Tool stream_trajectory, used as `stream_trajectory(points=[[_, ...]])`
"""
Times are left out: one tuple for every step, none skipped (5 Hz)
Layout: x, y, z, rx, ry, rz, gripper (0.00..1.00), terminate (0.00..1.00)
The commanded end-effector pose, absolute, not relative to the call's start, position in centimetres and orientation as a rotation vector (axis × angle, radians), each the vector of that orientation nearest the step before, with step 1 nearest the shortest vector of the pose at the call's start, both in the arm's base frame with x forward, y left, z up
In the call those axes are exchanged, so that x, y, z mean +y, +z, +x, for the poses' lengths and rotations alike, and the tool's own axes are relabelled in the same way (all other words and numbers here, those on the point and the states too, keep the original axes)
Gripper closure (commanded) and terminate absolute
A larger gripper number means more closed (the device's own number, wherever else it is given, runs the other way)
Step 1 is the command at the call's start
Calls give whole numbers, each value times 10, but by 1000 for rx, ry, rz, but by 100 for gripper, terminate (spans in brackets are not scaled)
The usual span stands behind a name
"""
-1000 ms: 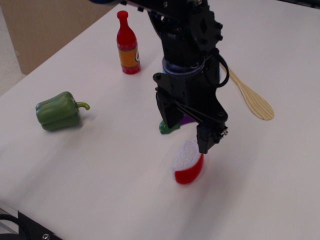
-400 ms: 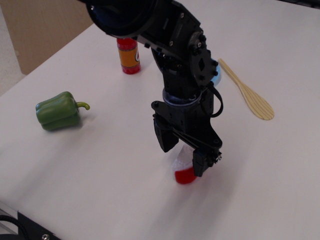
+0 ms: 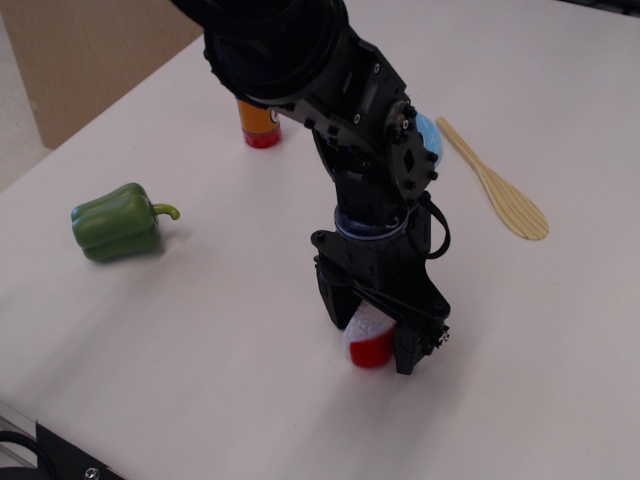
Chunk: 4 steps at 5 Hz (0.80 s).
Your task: Put sushi on plate
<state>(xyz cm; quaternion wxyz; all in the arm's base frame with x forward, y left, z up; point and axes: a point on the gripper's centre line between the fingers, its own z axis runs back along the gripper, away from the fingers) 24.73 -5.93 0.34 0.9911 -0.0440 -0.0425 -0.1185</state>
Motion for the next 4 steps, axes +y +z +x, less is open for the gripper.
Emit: stream_trajectory(points=[[-47, 29, 270, -151, -246, -34, 100, 0], [-45, 62, 286, -198, -216, 8, 100, 0], [-40, 85, 306, -262, -192, 19, 100, 0], [-26, 99, 337, -292, -163, 40, 100, 0]])
